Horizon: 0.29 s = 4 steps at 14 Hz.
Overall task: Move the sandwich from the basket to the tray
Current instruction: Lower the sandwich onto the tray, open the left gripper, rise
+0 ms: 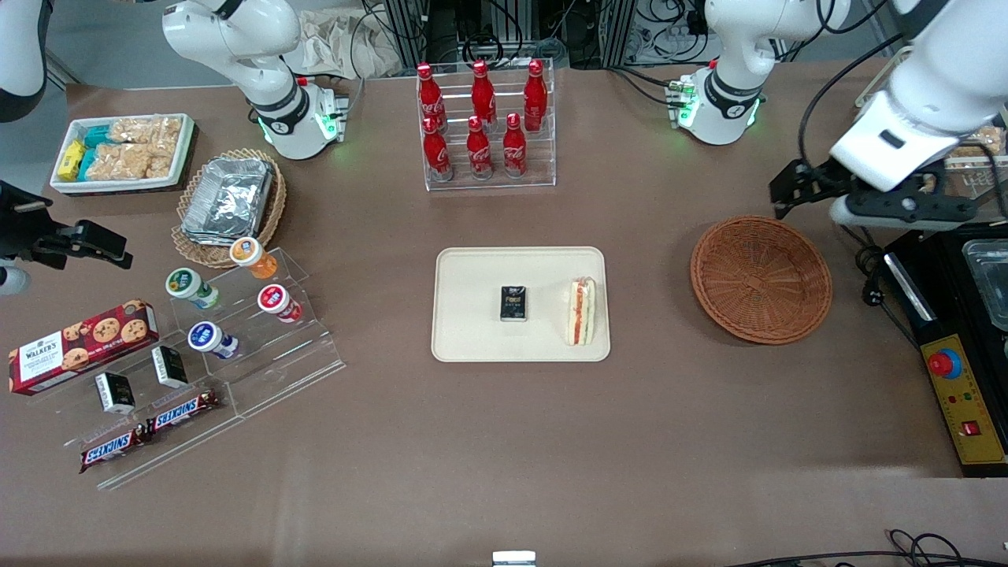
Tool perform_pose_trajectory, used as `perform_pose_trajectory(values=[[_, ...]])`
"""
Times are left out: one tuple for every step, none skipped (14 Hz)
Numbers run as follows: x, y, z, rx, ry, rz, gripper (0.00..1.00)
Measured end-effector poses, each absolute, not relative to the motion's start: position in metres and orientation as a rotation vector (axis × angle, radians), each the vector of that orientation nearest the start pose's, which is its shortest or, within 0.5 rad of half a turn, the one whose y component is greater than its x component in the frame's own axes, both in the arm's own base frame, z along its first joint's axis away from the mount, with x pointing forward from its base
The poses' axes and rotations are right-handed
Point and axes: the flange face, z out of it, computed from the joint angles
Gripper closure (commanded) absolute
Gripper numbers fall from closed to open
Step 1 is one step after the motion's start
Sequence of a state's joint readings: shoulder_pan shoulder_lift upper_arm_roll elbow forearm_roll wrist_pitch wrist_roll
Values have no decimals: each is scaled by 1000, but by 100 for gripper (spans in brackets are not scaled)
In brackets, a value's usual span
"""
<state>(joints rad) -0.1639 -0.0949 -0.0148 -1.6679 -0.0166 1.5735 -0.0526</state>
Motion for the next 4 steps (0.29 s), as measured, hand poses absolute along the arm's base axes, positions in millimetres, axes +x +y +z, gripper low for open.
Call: perform_pose_trajectory(values=[[512, -84, 634, -3151, 213, 13, 0], [509, -78, 637, -3152, 210, 16, 0], [509, -77, 638, -3152, 208, 14, 0], [509, -78, 638, -3152, 209, 14, 0]])
